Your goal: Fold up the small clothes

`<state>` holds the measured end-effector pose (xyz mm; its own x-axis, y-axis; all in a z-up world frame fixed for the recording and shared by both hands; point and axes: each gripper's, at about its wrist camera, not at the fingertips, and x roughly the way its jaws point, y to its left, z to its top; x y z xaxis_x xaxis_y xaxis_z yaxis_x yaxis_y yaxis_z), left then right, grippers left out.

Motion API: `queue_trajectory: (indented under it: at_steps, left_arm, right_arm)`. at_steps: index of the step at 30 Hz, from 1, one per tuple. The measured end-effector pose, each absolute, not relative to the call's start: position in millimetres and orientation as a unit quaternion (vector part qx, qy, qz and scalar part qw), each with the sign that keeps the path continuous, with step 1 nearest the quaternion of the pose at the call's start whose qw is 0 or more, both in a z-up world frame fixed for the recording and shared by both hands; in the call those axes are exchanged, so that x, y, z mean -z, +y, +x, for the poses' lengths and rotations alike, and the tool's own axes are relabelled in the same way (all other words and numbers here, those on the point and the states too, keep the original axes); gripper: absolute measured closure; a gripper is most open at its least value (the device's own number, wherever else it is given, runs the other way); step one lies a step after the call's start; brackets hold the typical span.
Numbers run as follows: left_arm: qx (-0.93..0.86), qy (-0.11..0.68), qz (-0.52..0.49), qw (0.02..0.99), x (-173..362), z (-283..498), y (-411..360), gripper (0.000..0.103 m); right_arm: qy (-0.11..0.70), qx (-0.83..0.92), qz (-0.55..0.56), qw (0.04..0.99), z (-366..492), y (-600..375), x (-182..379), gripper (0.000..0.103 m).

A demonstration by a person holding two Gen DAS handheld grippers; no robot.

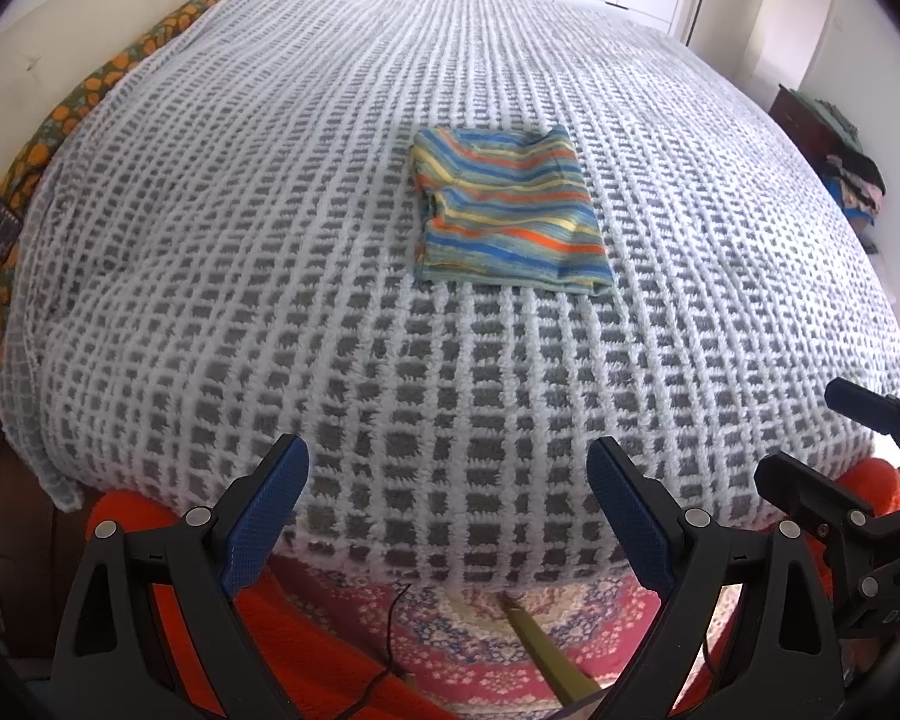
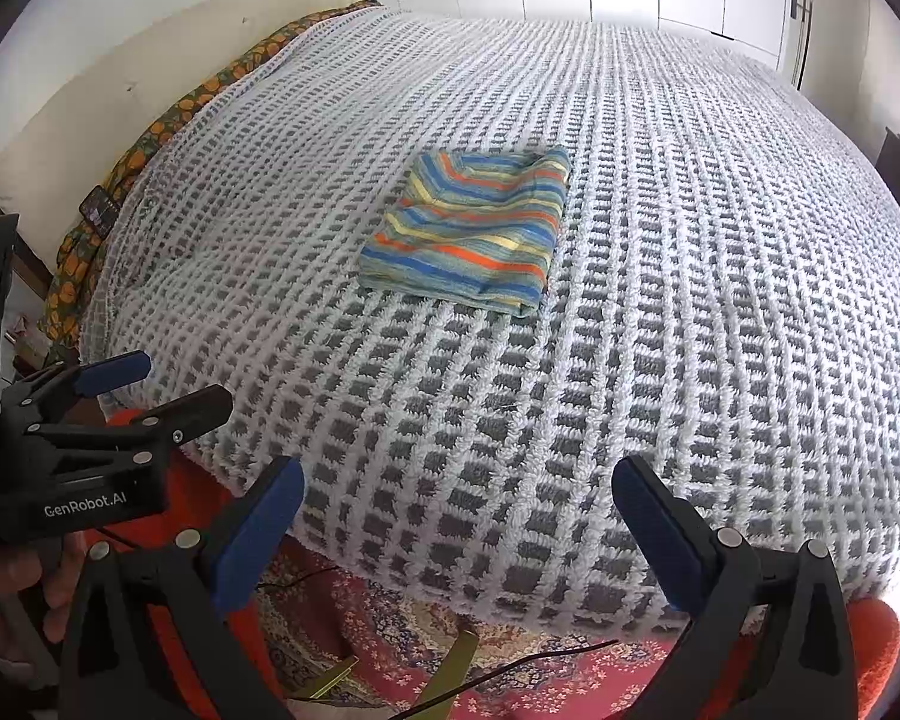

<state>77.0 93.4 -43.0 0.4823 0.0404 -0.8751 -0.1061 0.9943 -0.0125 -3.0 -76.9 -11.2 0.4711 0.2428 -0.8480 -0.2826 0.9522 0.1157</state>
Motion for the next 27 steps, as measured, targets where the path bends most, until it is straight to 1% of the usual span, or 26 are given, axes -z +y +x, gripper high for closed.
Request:
queue_trajectory:
  at_steps: [23,27]
  left_arm:
    - [-0.042,0.504,-0.033,0.862,43.3,78.0,93.3,0.008]
    - [-0.042,0.499,-0.031,0.865,44.4,80.7,95.6,0.007]
  right_arm:
    - [0.493,-0.152,-0.018,0.857,-3.5,-76.9,12.6,0.001]
    - [0.494,-0.15,-0.016,0.856,-2.1,-78.5,14.4,0.001]
